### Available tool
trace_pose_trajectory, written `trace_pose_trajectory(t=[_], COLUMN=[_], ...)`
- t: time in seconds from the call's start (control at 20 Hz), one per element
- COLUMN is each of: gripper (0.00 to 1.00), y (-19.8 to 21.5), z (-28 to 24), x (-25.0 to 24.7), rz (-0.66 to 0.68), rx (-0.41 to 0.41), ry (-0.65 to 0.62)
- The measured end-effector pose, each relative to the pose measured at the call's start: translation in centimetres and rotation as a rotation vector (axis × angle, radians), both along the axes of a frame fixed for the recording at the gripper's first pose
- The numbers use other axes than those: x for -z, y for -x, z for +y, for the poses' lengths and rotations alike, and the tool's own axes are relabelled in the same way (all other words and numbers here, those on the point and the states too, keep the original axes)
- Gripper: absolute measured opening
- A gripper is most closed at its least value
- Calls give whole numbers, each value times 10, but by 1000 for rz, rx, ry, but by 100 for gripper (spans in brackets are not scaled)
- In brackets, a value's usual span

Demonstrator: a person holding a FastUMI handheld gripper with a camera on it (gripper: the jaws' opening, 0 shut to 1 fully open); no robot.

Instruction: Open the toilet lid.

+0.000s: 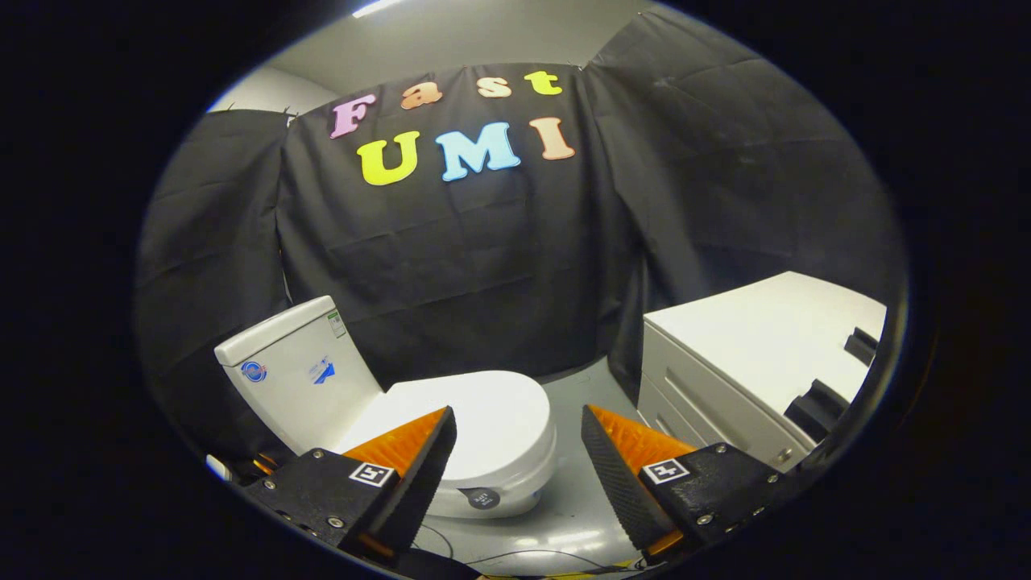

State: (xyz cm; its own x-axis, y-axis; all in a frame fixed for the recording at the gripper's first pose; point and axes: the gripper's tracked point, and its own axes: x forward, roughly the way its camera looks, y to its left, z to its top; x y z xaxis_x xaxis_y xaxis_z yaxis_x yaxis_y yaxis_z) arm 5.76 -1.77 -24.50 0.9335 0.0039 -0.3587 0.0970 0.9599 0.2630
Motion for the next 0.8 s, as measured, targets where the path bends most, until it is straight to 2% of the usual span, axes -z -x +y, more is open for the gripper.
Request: trace_pose_trajectory(t=[0.2, 0.45, 0.8], gripper=[96, 96, 95], y=[-2, -3, 0], z=[30, 45, 65], x=[35, 87, 140], rz=[31, 121, 201], rx=[-29, -40, -17], ry=[-181, -223, -389])
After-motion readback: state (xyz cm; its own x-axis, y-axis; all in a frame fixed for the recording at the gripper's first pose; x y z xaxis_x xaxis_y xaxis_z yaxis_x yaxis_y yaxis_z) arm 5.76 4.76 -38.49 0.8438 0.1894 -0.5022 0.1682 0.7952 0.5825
